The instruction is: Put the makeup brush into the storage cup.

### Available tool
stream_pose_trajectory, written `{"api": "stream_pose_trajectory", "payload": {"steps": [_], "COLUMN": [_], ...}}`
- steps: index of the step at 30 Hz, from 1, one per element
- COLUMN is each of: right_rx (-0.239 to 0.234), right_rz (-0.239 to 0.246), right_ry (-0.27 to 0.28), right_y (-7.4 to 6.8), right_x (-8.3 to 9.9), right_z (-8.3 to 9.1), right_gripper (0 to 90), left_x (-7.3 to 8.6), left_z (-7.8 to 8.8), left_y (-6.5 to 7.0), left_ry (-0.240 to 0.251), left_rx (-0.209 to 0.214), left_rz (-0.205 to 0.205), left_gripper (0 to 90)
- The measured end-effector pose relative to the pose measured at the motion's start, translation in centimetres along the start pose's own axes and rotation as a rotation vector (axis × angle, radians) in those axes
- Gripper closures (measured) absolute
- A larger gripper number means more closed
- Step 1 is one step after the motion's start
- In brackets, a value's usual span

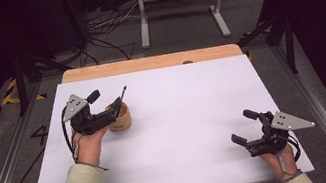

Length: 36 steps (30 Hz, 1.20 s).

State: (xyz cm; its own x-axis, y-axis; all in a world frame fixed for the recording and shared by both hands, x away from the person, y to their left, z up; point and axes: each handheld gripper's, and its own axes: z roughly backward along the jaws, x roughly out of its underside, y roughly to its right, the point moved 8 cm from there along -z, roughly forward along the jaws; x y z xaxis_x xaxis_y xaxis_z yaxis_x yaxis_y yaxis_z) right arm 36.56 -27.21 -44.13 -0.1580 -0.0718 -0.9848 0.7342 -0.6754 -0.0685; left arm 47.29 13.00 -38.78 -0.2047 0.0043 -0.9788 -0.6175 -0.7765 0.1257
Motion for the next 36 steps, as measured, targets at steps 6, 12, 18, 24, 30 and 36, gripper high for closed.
{"api": "stream_pose_trajectory", "payload": {"steps": [6, 12, 18, 24, 30, 36], "right_rx": [0.020, 0.044, 0.044, 0.034, 0.035, 0.037], "right_rz": [0.017, 0.057, 0.048, 0.022, 0.016, 0.022], "right_ry": [-0.018, -0.080, -0.083, -0.071, -0.057, -0.062], "right_y": [0.6, 0.8, 1.0, 1.2, 1.4, 1.5], "right_x": [-0.1, 0.3, 0.3, 0.3, 0.1, 0.3], "right_z": [0.2, 0.1, 0.3, 0.4, 0.6, 0.5], "right_gripper": [0.0, 0.0, 0.0, 0.0, 0.0, 0.0], "left_x": [-0.1, 0.4, 0.9, 2.4, 4.0, 5.2], "left_z": [1.1, 2.5, 4.2, 5.2, 6.2, 6.8], "left_y": [1.1, 1.5, 2.5, 3.2, 3.6, 4.1], "left_ry": [-0.017, -0.032, -0.026, -0.040, -0.068, -0.089], "left_rx": [0.038, 0.073, 0.127, 0.156, 0.188, 0.206], "left_rz": [-0.042, -0.067, -0.063, -0.073, -0.046, -0.052], "left_gripper": [8.7, 6.6, 5.4, 3.8, 3.3, 3.2]}}
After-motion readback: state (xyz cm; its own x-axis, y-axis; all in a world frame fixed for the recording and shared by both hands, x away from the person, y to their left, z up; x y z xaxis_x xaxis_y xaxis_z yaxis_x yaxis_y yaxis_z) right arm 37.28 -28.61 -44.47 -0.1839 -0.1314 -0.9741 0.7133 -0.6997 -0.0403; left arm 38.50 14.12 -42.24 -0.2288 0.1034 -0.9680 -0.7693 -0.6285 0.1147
